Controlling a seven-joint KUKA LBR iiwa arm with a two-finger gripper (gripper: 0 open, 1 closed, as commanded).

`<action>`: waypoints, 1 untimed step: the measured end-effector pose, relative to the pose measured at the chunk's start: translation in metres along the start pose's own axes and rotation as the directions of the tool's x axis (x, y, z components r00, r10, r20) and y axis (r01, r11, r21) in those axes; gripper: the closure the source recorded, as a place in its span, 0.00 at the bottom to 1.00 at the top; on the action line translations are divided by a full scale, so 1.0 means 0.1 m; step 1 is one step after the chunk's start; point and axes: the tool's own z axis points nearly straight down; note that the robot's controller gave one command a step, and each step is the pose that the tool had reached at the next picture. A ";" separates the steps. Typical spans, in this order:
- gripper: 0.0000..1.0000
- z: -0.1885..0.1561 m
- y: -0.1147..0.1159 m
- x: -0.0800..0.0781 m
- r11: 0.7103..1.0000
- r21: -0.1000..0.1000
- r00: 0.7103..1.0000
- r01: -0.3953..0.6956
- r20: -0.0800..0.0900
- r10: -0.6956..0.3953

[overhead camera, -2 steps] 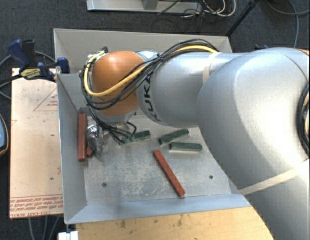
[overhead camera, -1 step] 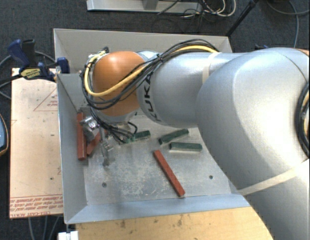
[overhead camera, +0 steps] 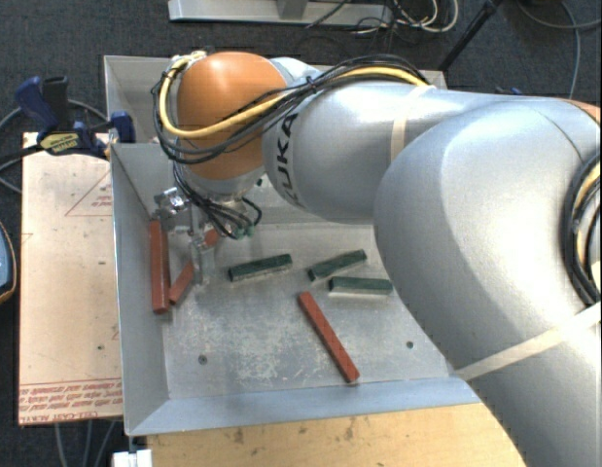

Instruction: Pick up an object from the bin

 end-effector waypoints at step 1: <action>0.00 0.31 -0.12 0.87 0.994 -0.001 0.994 0.110 -0.007 -0.110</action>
Offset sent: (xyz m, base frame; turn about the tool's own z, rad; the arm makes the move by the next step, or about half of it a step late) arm -0.0751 -0.0452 -0.0324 -0.1127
